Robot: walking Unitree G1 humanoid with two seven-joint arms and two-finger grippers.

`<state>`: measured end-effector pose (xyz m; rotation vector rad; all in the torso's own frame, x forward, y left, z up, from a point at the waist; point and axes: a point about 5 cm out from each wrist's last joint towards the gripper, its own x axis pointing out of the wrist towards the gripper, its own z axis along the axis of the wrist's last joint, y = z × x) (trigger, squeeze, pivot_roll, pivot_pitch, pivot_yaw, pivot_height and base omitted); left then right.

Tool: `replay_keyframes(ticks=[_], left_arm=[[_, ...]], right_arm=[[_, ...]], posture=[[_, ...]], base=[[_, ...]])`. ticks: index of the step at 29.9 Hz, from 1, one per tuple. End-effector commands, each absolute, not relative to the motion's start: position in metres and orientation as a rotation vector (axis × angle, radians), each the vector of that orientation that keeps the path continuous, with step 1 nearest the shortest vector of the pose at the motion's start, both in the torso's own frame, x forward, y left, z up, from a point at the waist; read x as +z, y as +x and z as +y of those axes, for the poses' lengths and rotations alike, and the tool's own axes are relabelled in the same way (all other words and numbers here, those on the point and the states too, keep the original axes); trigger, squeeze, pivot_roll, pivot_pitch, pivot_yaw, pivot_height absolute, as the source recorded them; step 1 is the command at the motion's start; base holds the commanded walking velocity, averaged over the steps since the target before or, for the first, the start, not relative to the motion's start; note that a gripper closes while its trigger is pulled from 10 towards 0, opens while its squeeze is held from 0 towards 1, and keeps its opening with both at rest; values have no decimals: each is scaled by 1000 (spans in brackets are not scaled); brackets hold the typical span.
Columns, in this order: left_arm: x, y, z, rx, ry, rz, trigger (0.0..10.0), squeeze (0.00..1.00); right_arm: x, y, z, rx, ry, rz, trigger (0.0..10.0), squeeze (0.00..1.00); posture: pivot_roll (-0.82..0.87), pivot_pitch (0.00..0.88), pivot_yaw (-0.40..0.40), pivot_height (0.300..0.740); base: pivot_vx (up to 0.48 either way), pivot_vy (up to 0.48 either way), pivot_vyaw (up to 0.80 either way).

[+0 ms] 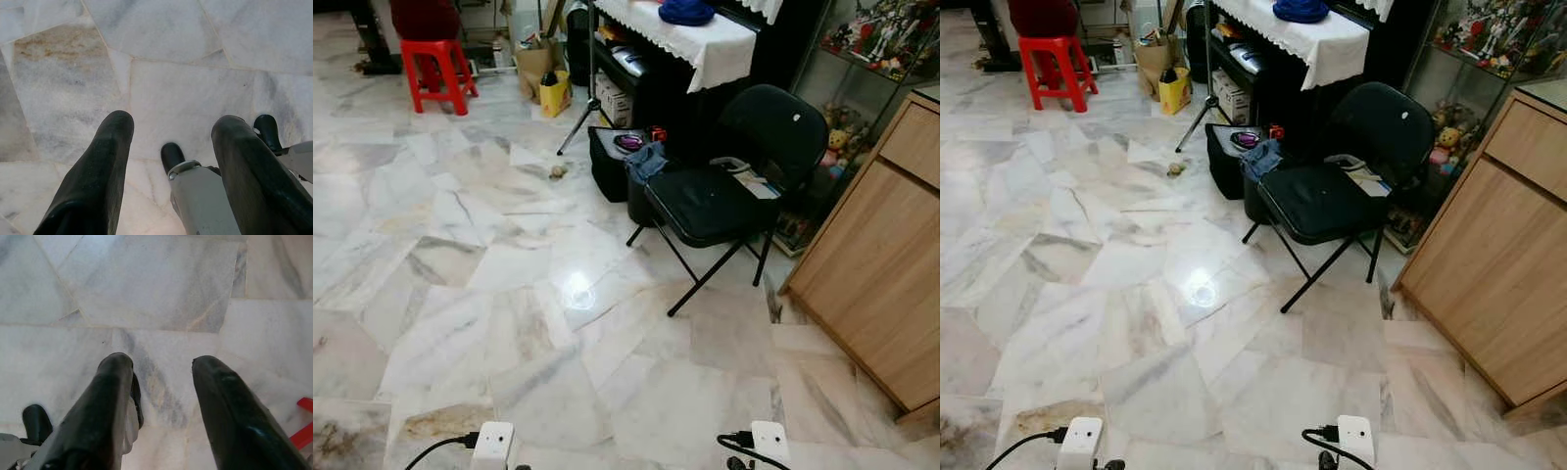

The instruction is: Hang keys on a hook

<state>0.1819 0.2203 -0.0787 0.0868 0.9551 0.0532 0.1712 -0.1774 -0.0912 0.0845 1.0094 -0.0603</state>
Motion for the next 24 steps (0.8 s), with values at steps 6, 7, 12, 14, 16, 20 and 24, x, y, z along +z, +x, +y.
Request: replay_keyframes(ticks=[6, 7, 12, 14, 16, 20, 24], left_arm=[[-79, 181, 222, 74, 70, 960, 10000, 0], [-79, 181, 222, 75, 69, 959, 10000, 0], [-78, 181, 226, 86, 93, 951, 10000, 0], [-77, 182, 227, 93, 86, 943, 10000, 0], [-77, 183, 226, 78, 92, 944, 10000, 0], [-76, 184, 225, 75, 93, 942, 10000, 0], [-76, 185, 224, 71, 94, 941, 10000, 0]], right_arm=[[-89, 175, -179, -102, 126, 991, 10000, 0], [-89, 176, -178, -97, 125, 990, 10000, 0], [-88, 180, -173, -92, 120, 977, 10000, 0], [-87, 182, -167, -81, 118, 984, 10000, 0], [-87, 183, -164, -75, 126, 982, 10000, 0], [-87, 183, -158, -66, 138, 979, 10000, 0], [-87, 184, -163, -69, 138, 980, 10000, 0]], posture=[[26, 0, -64, 740], [26, 0, -64, 740], [28, 0, -64, 740], [28, 0, -64, 740], [30, 0, -66, 740], [29, 0, -66, 740], [29, 0, -66, 740]], base=[[0, 0, 0], [0, 0, 0], [0, 0, 0], [0, 0, 0], [0, 0, -763], [0, -84, -756], [0, -382, -756]])
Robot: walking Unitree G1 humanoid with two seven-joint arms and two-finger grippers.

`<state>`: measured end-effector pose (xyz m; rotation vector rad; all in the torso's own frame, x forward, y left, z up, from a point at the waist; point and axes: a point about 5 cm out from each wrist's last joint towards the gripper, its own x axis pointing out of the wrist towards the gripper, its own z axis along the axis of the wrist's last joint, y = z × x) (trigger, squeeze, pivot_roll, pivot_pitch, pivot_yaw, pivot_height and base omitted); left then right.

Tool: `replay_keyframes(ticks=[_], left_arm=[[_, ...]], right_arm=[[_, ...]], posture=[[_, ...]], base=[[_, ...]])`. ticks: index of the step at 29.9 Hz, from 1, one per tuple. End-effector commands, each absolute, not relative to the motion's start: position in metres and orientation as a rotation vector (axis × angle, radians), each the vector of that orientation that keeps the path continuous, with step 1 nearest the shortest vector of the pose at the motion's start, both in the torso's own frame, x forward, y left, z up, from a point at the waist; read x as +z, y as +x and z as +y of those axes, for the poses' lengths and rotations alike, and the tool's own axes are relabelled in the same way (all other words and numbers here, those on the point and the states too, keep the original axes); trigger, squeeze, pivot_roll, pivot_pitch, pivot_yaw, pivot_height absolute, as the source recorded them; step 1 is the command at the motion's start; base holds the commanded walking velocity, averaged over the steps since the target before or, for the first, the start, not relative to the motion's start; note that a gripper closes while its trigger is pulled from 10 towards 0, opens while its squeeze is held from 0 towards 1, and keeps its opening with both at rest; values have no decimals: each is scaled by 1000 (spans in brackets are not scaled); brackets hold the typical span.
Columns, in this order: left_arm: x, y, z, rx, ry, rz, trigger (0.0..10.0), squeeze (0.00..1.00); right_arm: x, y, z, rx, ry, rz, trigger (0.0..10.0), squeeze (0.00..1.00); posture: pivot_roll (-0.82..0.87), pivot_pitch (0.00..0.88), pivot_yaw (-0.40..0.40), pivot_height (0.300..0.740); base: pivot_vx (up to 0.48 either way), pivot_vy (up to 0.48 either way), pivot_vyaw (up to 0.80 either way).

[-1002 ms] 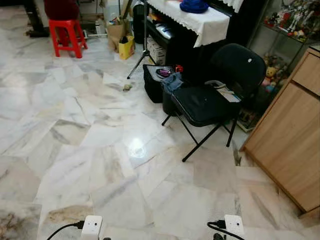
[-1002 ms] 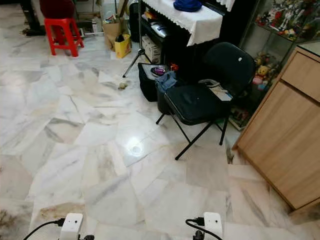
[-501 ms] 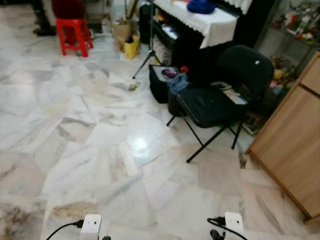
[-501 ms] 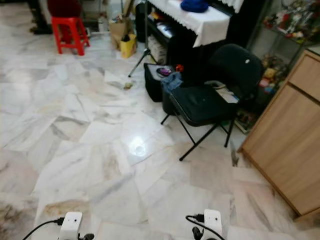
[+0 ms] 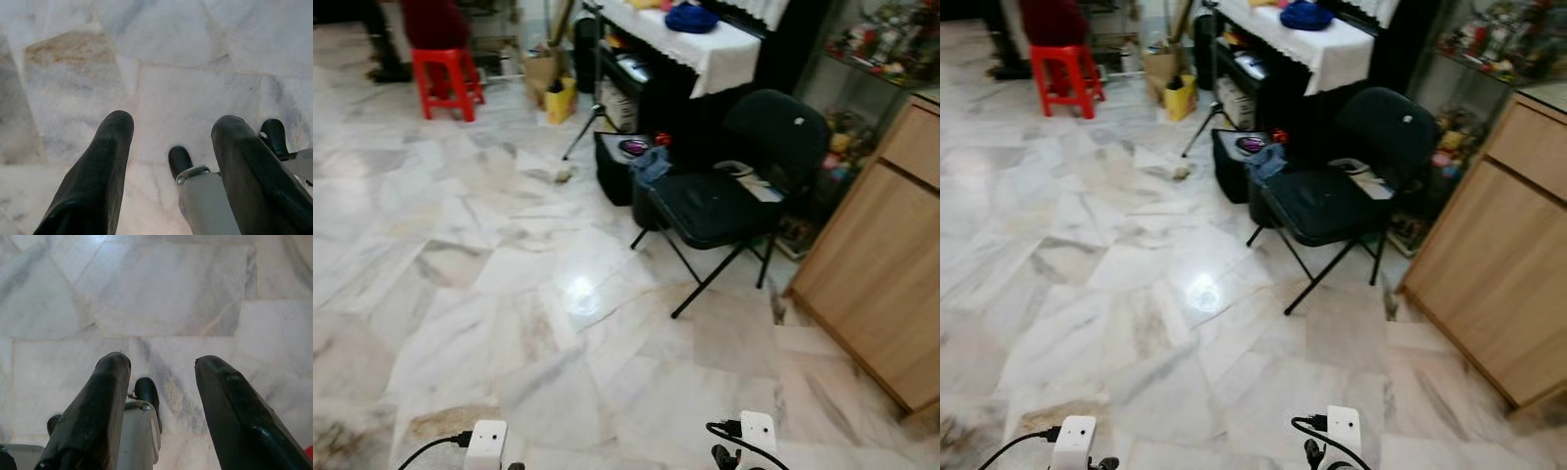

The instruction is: Hang keys on a hook

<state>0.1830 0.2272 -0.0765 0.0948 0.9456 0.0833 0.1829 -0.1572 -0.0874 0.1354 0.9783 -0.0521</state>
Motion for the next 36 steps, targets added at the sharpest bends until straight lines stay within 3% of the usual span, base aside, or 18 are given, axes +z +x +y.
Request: replay_keyframes(ticks=[1, 9, 27, 36], left_arm=[[-76, 185, 224, 69, 96, 942, 10000, 0], [-78, 183, 224, 64, 122, 958, 10000, 0], [-78, 182, 223, 54, 146, 963, 10000, 0], [-79, 180, 223, 43, 166, 974, 10000, 0]], right_arm=[[-87, 184, -163, -68, 139, 979, 10000, 0], [-87, 184, -163, -66, 146, 980, 10000, 0], [-87, 184, -164, -70, 147, 982, 10000, 0], [-87, 184, -163, -72, 149, 982, 10000, 0]], posture=[[29, 0, -66, 740], [29, 0, -67, 740], [29, 0, -71, 740], [29, 0, -62, 740]], base=[[0, -382, -756], [0, -416, -755], [0, 0, -755], [0, -408, -754]])
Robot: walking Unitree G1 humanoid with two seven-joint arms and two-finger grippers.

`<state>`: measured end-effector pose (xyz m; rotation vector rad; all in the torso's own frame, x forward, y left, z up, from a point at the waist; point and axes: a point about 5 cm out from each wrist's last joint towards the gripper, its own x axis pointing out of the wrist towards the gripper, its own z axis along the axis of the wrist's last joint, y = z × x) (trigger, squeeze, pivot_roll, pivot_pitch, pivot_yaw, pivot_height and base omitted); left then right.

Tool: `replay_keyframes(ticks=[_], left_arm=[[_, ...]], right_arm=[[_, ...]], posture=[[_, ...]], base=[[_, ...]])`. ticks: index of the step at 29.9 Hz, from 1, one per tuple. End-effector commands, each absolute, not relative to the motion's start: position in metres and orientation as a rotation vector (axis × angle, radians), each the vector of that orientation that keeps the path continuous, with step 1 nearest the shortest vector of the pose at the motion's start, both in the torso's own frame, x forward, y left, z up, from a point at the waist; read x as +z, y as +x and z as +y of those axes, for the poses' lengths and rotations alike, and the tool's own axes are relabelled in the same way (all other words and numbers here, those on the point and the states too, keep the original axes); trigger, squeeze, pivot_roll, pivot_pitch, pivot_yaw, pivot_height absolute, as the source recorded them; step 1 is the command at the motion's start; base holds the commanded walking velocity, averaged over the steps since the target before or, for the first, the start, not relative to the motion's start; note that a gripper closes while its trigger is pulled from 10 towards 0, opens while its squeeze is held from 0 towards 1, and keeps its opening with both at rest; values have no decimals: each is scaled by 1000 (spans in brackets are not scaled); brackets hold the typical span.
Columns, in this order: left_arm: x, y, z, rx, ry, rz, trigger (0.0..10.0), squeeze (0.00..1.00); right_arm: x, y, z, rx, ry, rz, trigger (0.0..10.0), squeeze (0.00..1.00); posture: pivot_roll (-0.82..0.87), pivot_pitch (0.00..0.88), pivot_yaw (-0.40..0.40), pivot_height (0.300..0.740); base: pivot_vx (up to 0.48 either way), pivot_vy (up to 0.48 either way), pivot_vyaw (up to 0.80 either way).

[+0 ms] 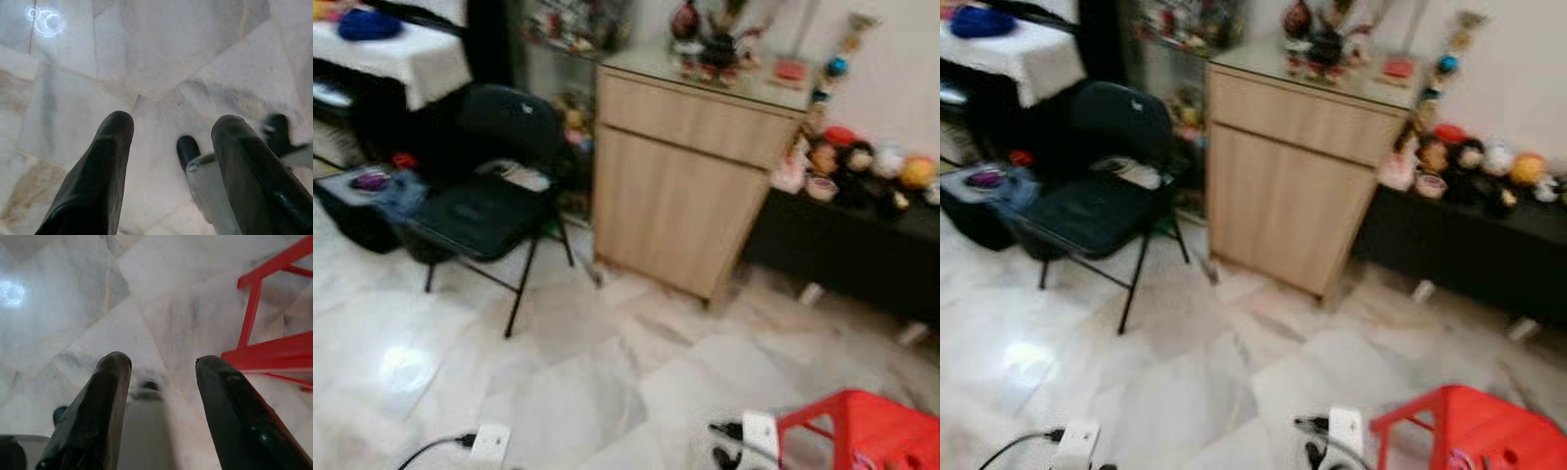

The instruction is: Hang keys on a hook

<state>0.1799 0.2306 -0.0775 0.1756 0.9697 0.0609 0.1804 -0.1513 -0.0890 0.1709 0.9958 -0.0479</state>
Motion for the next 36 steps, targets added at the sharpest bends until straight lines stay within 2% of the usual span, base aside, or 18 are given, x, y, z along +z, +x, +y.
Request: replay_keyframes(ticks=[1, 9, 21, 29, 36], left_arm=[[-79, 181, 223, 43, 168, 974, 10000, 0], [-78, 184, 221, 17, 205, 967, 10000, 0], [-77, 185, 221, 3, 229, 963, 10000, 0], [-77, 184, 221, -1, 237, 962, 10000, 0], [-77, 185, 221, 8, 228, 952, 10000, 0]], right_arm=[[-87, 184, -163, -68, 143, 985, 10000, 0], [-87, 183, -164, -84, 149, 977, 10000, 0], [-87, 184, -165, -102, 150, 971, 10000, 0], [-87, 183, -166, -109, 139, 966, 10000, 0], [-86, 184, -166, -123, 147, 948, 10000, 0]], posture=[[29, 0, -62, 740], [24, 0, -60, 740], [26, 0, -61, 740], [25, 0, -62, 740], [25, 0, -62, 740]], base=[[0, -285, -756], [0, 0, -722], [0, -365, 0], [0, -375, -656], [0, -321, 0]])
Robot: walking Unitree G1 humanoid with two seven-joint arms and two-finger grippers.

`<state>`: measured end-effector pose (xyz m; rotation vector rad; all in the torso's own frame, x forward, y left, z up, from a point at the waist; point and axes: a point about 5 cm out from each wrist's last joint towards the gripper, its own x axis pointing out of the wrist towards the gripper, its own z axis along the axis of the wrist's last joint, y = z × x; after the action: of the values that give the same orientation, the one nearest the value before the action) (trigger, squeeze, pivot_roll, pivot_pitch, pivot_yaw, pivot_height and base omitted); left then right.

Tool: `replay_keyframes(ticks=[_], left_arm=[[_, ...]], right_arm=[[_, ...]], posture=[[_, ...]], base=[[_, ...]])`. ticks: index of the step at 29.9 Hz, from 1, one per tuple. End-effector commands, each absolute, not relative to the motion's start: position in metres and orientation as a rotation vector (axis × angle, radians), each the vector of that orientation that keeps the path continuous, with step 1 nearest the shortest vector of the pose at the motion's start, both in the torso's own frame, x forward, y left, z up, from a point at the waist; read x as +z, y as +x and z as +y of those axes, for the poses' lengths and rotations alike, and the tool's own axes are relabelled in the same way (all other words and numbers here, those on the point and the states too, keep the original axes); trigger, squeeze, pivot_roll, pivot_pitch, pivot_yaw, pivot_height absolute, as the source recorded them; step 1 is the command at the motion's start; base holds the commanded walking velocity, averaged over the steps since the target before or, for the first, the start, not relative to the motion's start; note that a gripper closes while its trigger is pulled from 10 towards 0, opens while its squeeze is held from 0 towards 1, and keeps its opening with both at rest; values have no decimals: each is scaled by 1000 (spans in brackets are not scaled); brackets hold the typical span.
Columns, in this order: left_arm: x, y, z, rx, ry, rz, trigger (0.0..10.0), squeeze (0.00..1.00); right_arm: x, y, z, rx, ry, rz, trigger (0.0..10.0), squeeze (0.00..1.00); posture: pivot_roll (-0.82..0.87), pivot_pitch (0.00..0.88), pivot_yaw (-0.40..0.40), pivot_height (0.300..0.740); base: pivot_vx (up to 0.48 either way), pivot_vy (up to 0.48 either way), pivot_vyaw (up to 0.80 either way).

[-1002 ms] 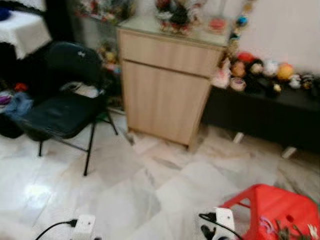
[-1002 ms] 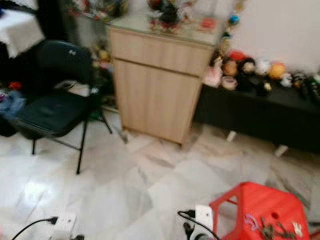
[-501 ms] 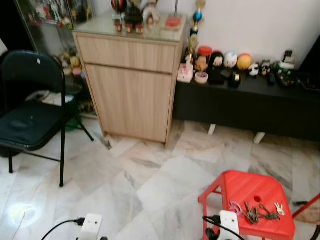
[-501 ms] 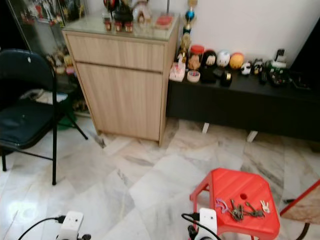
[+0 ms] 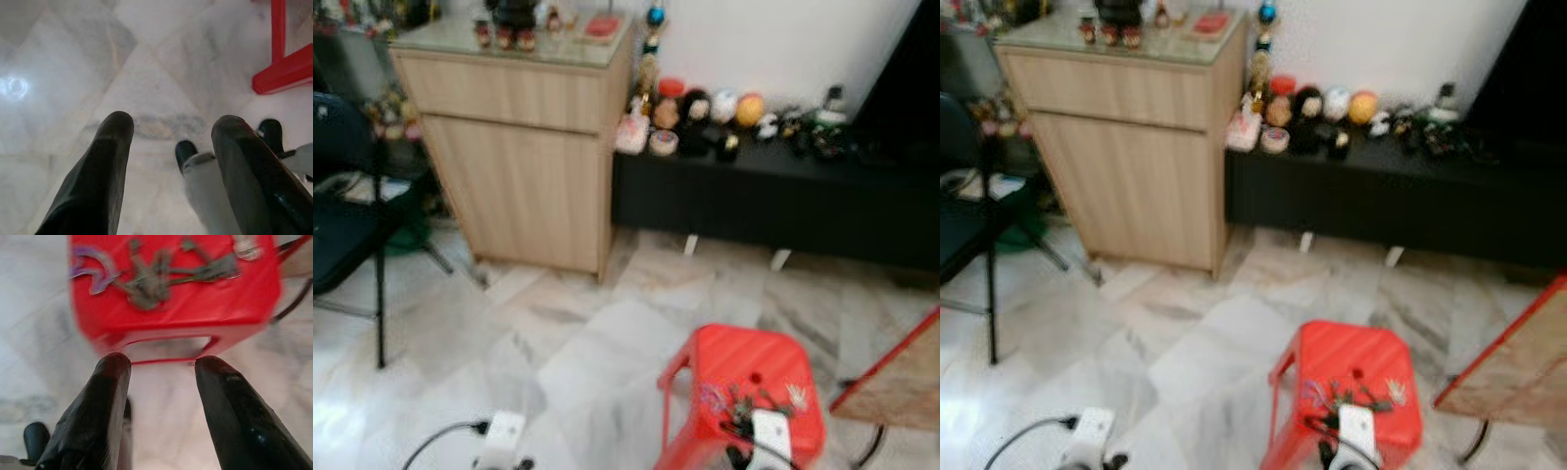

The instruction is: Hang keys on a hook

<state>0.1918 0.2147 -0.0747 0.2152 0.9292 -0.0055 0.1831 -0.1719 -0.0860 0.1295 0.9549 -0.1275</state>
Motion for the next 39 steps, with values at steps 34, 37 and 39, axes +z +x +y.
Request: replay_keyframes(ticks=[34, 37, 39], left_arm=[[39, 243, 194, -61, -7, -13, 10000, 0], [42, 241, 191, -63, -17, -22, 10000, 0], [43, 239, 188, -69, -25, -20, 10000, 0]], right_arm=[[23, 242, -180, -43, 52, 14, 10000, 0], [21, 232, -182, -31, 43, 33, 10000, 0], [20, 228, -183, -20, 37, 43, 10000, 0]], posture=[[27, 0, -83, 740], [18, 0, -84, 740], [8, 0, -82, 740]], base=[[0, 0, 0], [0, 0, 0], [0, 0, 0]])
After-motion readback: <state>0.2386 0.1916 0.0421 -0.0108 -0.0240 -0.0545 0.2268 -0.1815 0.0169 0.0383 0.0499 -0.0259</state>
